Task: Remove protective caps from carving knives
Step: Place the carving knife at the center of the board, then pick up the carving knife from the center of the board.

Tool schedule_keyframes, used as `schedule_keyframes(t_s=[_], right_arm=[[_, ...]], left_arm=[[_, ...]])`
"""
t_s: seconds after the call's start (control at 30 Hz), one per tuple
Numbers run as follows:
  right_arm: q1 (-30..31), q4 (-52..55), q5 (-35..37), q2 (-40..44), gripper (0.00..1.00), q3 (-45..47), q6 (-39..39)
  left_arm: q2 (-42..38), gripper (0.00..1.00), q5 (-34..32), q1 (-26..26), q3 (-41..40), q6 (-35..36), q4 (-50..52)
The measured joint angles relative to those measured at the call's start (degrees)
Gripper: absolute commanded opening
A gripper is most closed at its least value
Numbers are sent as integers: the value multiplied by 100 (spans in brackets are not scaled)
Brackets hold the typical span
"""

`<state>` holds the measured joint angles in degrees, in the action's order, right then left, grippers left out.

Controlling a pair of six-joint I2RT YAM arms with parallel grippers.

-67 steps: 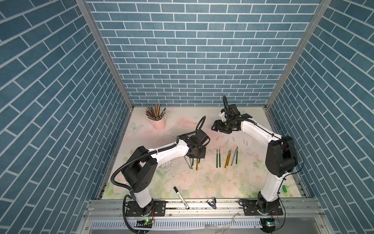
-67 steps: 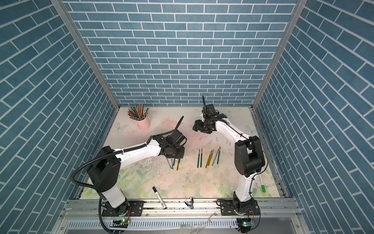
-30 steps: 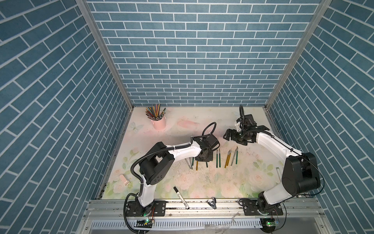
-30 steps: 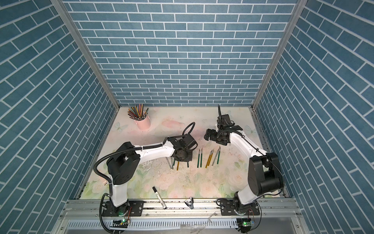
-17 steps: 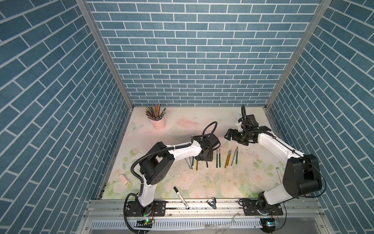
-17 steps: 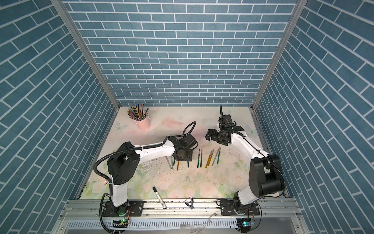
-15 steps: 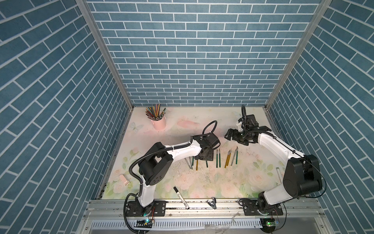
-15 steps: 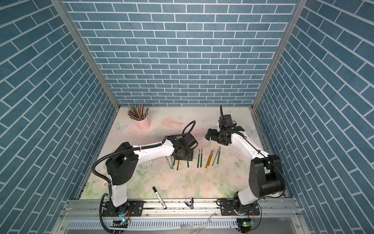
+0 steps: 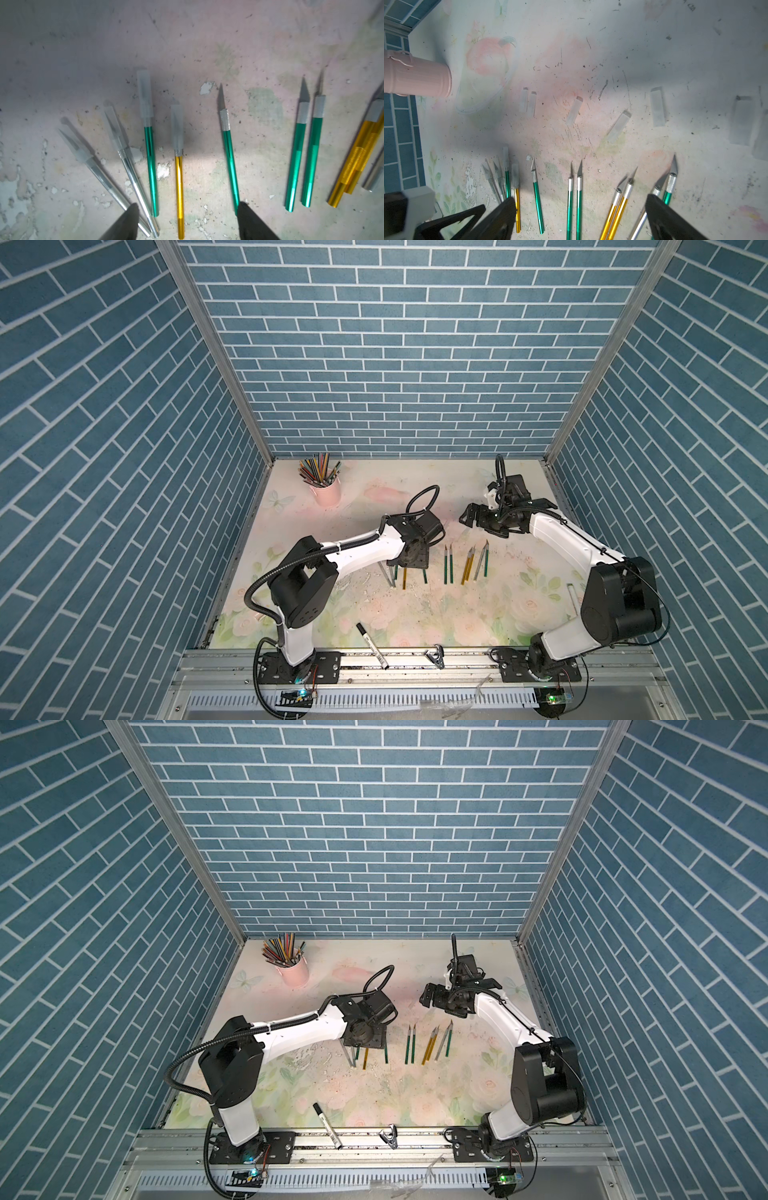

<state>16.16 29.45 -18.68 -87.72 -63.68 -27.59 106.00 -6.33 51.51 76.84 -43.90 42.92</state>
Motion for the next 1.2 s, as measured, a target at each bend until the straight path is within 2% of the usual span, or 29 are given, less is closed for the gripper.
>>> schedule_keyframes(t_s=[0.4,0.6,0.77,1.03,1.2], right_arm=[[-48,-83,-142,-42,98,0,0],[-52,-92,-192,-46,98,0,0],[-85,-98,-214,-46,98,0,0],[-160,-122,-369,-46,98,0,-4],[-162,-140,-409,-48,94,0,-55]], left_arm=[[505,39,149,7,2,-44,63],[662,37,173,7,2,-66,105],[693,31,258,7,2,-68,92],[708,17,352,7,2,-66,-9],[710,9,400,7,2,-61,-90]])
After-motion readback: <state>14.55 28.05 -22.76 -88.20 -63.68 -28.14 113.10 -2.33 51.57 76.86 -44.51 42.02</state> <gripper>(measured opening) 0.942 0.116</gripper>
